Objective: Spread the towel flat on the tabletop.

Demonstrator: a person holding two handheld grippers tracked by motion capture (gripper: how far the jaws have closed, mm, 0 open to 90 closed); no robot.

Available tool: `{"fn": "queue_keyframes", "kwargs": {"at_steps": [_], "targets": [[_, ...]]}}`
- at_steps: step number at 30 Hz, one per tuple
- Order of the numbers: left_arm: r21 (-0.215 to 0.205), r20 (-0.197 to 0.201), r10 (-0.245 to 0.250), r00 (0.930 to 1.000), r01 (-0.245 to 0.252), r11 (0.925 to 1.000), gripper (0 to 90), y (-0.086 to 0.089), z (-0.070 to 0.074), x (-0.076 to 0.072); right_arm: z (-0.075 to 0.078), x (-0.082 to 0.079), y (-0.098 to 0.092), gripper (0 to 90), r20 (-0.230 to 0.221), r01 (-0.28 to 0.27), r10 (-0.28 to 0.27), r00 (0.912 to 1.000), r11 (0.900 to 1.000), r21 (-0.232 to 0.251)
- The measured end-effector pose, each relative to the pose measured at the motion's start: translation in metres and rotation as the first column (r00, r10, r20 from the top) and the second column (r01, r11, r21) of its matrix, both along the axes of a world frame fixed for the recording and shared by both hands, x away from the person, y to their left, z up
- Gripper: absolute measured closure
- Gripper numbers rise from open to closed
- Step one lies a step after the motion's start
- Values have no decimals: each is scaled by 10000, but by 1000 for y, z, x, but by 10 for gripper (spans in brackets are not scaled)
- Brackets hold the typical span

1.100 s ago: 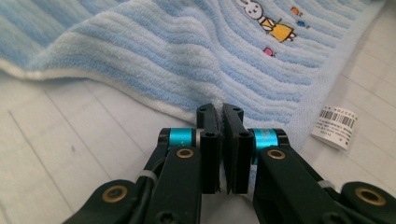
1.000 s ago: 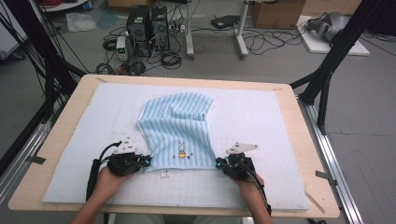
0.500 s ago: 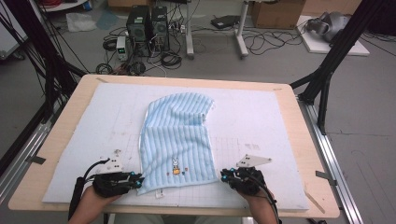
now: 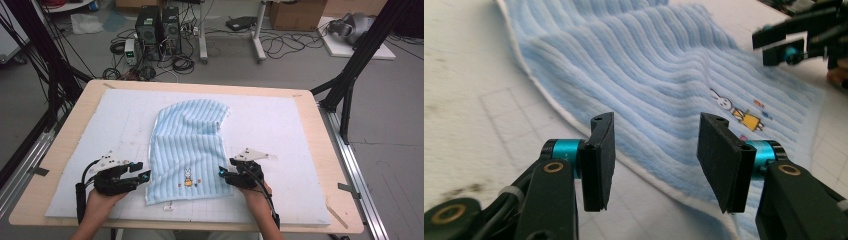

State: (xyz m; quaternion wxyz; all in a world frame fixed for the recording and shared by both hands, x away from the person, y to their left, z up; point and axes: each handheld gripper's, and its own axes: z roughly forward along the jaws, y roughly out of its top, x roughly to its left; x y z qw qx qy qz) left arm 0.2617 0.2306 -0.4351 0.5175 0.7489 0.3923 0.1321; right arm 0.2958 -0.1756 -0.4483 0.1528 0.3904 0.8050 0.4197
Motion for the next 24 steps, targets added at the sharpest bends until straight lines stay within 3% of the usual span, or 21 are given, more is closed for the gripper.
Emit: {"fn": "queue_keyframes", "kwargs": {"at_steps": [4, 7, 10, 12, 19, 24], "targets": [[-119, 92, 332, 9994, -331, 9994, 489, 7, 3, 5, -1, 1, 6, 526, 79, -409, 412, 9991, 9987, -307], [-101, 16, 478, 9989, -477, 9988, 487, 8, 3, 12, -2, 4, 8, 607, -202, -511, 498, 9986, 9962, -703], [-138, -82, 513, 9987, -514, 9986, 487, 6, 1, 21, 1, 5, 9, 788, -550, -737, 698, 9960, 9947, -718], [-89, -99, 512, 9986, -512, 9986, 487, 4, 1, 25, 3, 4, 10, 851, -708, -1080, 1018, 9923, 9900, -903], [-157, -100, 612, 9981, -613, 9980, 487, 1, 1, 39, 9, -15, -3, 855, -1638, -2138, 1983, 9663, 9734, -825], [-141, -99, 702, 9975, -703, 9974, 486, 1, 2, 45, 10, -32, -14, 857, -1950, -2743, 2566, 9467, 9591, -696]]}}
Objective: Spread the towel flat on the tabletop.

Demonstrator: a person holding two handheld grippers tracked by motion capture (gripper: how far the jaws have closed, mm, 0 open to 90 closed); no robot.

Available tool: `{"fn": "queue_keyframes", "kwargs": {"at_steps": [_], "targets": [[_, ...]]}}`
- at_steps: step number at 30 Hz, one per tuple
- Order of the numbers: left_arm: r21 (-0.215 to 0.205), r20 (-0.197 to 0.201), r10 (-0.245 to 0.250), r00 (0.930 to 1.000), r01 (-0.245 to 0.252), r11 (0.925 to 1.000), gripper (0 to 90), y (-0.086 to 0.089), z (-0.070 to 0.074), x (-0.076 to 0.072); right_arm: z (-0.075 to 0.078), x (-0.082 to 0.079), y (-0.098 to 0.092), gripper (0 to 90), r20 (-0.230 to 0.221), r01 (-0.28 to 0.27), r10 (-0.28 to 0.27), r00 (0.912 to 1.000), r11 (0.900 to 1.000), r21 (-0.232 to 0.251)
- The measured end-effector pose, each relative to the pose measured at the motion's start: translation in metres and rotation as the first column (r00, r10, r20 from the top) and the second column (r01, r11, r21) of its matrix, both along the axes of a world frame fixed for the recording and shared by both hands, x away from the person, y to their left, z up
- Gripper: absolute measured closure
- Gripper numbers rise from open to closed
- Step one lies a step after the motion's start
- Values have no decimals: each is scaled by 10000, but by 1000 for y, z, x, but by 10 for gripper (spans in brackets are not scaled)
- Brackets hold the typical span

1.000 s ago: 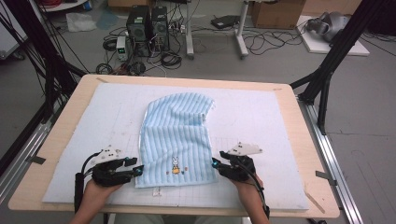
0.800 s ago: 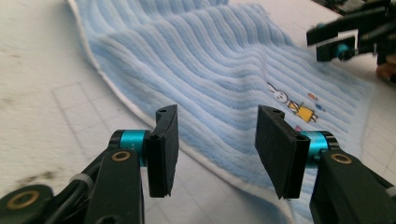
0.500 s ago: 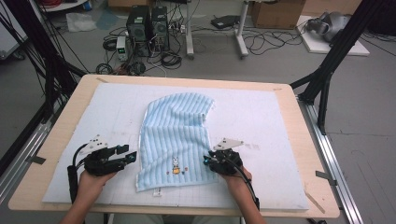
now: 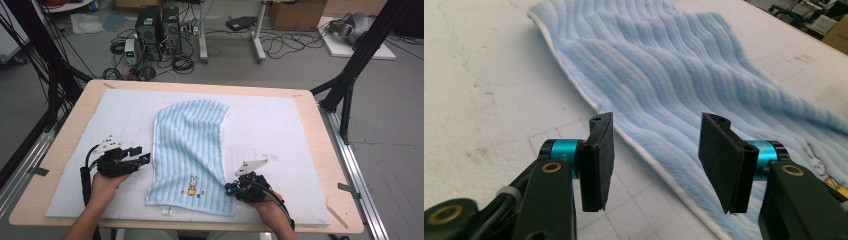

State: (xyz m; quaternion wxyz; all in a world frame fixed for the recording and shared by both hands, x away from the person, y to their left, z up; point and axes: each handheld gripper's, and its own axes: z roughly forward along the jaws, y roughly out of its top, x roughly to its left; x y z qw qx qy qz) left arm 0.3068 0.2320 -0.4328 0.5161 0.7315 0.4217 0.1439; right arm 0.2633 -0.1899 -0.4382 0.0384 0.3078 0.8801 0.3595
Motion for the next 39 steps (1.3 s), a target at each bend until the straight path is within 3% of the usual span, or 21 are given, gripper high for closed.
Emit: {"fn": "queue_keyframes", "kwargs": {"at_steps": [5, 7, 9, 12, 14, 16, 19, 22, 24, 26, 27, 30, 32, 34, 39], "targets": [[-46, -50, 72, 10000, -72, 10000, 483, 0, 0, 8, 1, -10, -12, 855, -559, -462, 471, 9973, 9988, 175], [-36, -55, 103, 9999, -103, 9999, 481, -2, 0, 13, 2, -10, -16, 827, -376, -549, 563, 9977, 9977, 391], [14, -46, 73, 10000, -73, 10000, 478, -4, -1, 17, 5, -5, -20, 725, -95, -451, 463, 9989, 9935, 1044], [110, 35, 131, 9999, -131, 9999, 474, -7, -1, 24, 13, 9, -25, 623, 346, 382, -462, 9983, 9781, 2045], [43, 55, 192, 9998, -192, 9998, 469, -9, -1, 30, 15, 21, -26, 563, 597, 1158, -1340, 9892, 9632, 2424], [93, -32, 219, 9998, -218, 9997, 467, -13, -3, 36, 15, 33, -26, 562, 875, 1601, -1877, 9783, 9535, 2555], [26, -269, 368, 9990, -368, 9993, 466, -20, -7, 48, 14, 48, -18, 569, 1201, 2174, -2437, 9624, 9558, 1978], [403, -635, 325, 9975, -300, 9987, 467, -32, -13, 56, 10, 59, -6, 589, 1350, 2360, -2581, 9566, 9585, 1600], [772, -896, 212, 9957, -143, 9969, 482, -40, -19, 58, 7, 64, 4, 595, 1315, 2251, -2438, 9609, 9639, 1424], [1375, -853, 120, 9963, -2, 9905, 514, -47, -19, 58, 3, 67, 14, 613, 1523, 2118, -2240, 9626, 9730, 921], [1504, -818, -7, 9966, 130, 9885, 552, -49, -19, 57, 1, 67, 19, 630, 1544, 2091, -2183, 9636, 9751, 738], [2252, -723, -335, 9968, 490, 9731, 708, -56, -18, 54, -7, 67, 28, 696, 1787, 1789, -1732, 9685, 9837, -163], [2180, -809, -658, 9945, 821, 9725, 845, -56, -18, 53, -6, 66, 27, 795, 1714, 1553, -1497, 9738, 9877, -196], [2140, -939, -771, 9926, 957, 9721, 858, -55, -17, 52, -5, 64, 26, 869, 1583, 1490, -1422, 9771, 9883, -317], [1758, -1589, -1323, 9784, 1599, 9713, 860, -48, -15, 42, 0, 58, 18, 880, 1065, 942, -882, 9904, 9941, -531]]}}
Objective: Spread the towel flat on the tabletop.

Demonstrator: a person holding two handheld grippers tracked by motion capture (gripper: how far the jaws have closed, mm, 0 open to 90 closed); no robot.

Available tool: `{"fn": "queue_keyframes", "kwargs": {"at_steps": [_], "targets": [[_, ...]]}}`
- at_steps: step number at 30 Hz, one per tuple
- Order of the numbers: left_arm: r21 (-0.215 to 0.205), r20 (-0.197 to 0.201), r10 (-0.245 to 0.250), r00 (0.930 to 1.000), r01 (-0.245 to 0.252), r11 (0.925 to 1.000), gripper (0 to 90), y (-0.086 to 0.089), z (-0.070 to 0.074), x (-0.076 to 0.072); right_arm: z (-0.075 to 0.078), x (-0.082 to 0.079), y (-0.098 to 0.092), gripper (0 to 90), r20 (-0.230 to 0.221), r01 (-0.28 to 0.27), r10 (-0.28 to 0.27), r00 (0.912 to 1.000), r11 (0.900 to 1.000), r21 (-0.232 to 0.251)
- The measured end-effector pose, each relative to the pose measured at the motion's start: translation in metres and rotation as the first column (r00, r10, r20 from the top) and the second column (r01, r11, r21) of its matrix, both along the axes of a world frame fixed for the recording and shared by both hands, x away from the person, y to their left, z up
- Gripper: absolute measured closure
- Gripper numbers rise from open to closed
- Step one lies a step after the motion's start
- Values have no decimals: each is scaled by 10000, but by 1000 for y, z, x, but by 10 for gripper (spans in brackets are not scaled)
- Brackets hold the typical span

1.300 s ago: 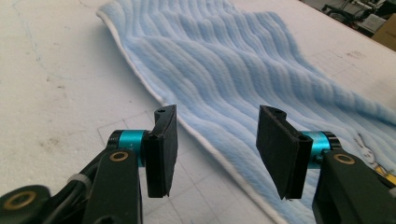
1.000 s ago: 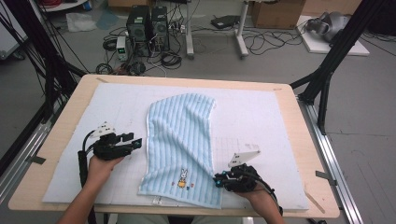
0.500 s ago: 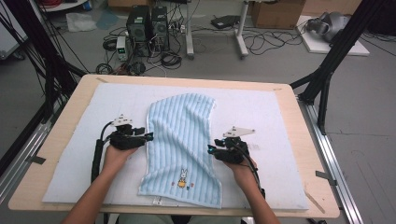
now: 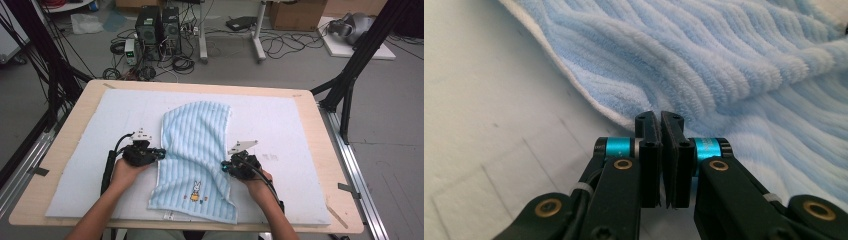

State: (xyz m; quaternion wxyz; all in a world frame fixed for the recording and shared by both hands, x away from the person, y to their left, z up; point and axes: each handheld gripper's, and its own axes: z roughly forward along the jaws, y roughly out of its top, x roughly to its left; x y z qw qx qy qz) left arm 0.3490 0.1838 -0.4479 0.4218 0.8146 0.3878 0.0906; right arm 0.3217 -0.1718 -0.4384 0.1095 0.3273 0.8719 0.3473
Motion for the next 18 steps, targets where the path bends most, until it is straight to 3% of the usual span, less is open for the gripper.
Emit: {"fn": "queue_keyframes", "kwargs": {"at_steps": [5, 9, 13, 16, 17, 18], "targets": [[-548, -409, -506, 9979, 483, 9973, 859, 5, -2, -14, 1, -15, -18, 880, -610, -319, 338, 9976, 9990, 313], [-660, -648, -1027, 9926, 984, 9930, 861, 3, -2, -22, 1, -23, -27, 879, -836, -400, 434, 9955, 9983, 429], [-866, -1009, -1596, 9820, 1511, 9847, 864, 2, -1, -30, 3, -31, -32, 879, -1133, -595, 635, 9915, 9975, 389], [-1087, -1220, -2128, 9695, 2000, 9737, 863, 2, 0, -35, 5, -37, -35, 877, -1464, -867, 917, 9850, 9954, 397], [-1157, -1198, -2180, 9686, 2045, 9720, 854, 2, 1, -36, 5, -38, -37, 873, -1529, -890, 939, 9838, 9953, 390], [-1176, -1030, -2041, 9735, 1919, 9744, 798, 2, 2, -36, 6, -39, -38, 856, -1530, -914, 976, 9834, 9947, 472]]}}
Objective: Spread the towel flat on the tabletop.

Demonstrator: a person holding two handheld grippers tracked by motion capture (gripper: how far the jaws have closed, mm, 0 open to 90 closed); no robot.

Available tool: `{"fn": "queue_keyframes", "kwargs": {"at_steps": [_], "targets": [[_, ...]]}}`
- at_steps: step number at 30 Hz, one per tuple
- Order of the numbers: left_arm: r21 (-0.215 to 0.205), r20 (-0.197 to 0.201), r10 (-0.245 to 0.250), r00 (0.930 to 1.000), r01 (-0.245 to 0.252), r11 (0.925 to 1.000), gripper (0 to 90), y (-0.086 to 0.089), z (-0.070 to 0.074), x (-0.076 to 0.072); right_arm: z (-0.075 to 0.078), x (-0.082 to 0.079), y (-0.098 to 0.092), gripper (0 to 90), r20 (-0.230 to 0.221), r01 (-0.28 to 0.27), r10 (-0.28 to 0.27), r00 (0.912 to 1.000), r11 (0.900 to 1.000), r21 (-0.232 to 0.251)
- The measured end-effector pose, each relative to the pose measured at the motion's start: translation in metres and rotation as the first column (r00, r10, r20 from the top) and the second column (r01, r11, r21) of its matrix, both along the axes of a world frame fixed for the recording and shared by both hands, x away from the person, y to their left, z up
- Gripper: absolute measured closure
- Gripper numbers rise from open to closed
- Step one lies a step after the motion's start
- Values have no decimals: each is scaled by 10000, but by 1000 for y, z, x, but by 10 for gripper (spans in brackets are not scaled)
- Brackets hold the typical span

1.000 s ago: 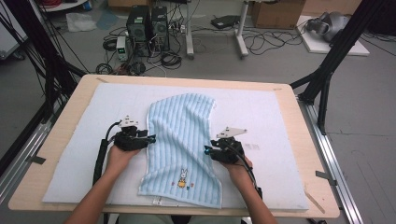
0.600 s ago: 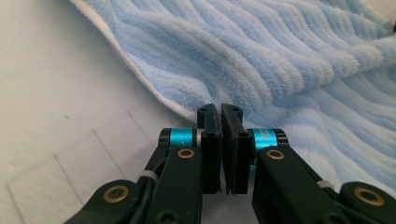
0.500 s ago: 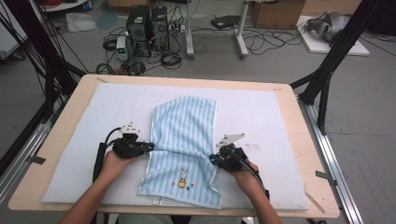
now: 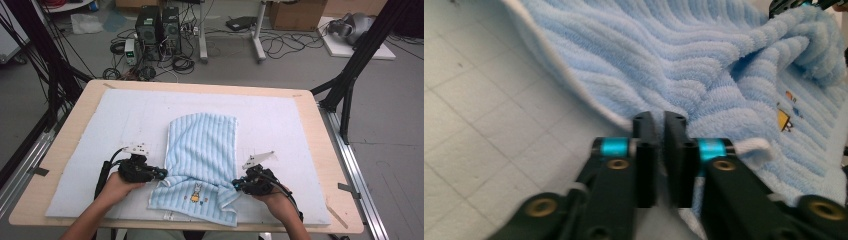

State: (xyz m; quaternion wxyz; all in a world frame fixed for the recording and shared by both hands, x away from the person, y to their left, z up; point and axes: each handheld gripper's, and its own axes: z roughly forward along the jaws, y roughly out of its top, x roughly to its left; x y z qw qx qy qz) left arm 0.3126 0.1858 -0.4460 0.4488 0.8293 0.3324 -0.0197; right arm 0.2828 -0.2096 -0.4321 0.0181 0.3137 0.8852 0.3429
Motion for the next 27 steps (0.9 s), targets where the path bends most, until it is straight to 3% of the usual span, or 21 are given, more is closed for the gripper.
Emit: {"fn": "queue_keyframes", "kwargs": {"at_steps": [2, 5, 7, 10, 12, 13, 16, 18, 20, 21, 22, 23, 24, 25, 27], "targets": [[-41, 353, 409, 9985, -408, 9992, 577, 1, 2, 3, 2, 3, -2, 789, 125, 291, -294, 9995, 9991, 293], [-403, 854, 1207, 9890, -1176, 9922, 493, 4, 7, 10, 6, 10, -2, 696, 579, 772, -820, 9950, 9937, 808], [-619, 1251, 1769, 9763, -1702, 9835, 481, 7, 13, 16, 8, 18, -1, 629, 860, 1188, -1283, 9880, 9871, 1077], [-649, 1822, 2564, 9493, -2485, 9664, 470, 10, 18, 29, 9, 31, 3, 546, 1388, 1879, -2047, 9689, 9742, 1253], [-474, 1990, 2929, 9352, -2893, 9560, 470, 8, 18, 40, 8, 40, 8, 541, 1752, 2086, -2280, 9578, 9703, 1224], [-470, 1927, 3049, 9327, -3016, 9523, 473, 5, 16, 46, 8, 43, 12, 541, 1810, 2181, -2368, 9545, 9688, 1175], [-42, 1890, 3150, 9301, -3200, 9474, 479, -5, 8, 58, 4, 53, 23, 542, 1986, 2243, -2381, 9507, 9704, 898], [141, 1656, 3320, 9286, -3388, 9407, 480, -11, 1, 64, -1, 58, 29, 547, 1947, 2288, -2358, 9521, 9717, 581], [299, 1637, 3374, 9270, -3465, 9376, 486, -16, -4, 66, -6, 62, 31, 636, 1883, 2330, -2324, 9542, 9723, 195], [443, 1610, 3308, 9299, -3416, 9388, 495, -17, -6, 67, -9, 63, 32, 649, 1856, 2298, -2258, 9563, 9732, -3], [515, 1660, 3374, 9266, -3499, 9354, 527, -19, -6, 66, -11, 64, 32, 694, 1833, 2328, -2297, 9559, 9725, 44], [489, 1628, 3249, 9316, -3365, 9404, 572, -18, -6, 66, -10, 64, 31, 745, 1860, 2352, -2308, 9551, 9720, -17], [628, 1601, 2944, 9422, -3073, 9495, 694, -18, -6, 65, -10, 64, 30, 796, 1836, 2278, -2233, 9573, 9737, -34], [699, 1669, 2897, 9425, -3044, 9500, 765, -19, -5, 64, -10, 64, 30, 845, 1714, 2223, -2193, 9605, 9750, 17], [856, 1365, 2556, 9571, -2684, 9595, 865, -18, -3, 61, -9, 62, 29, 866, 1573, 2023, -2002, 9670, 9793, 26]]}}
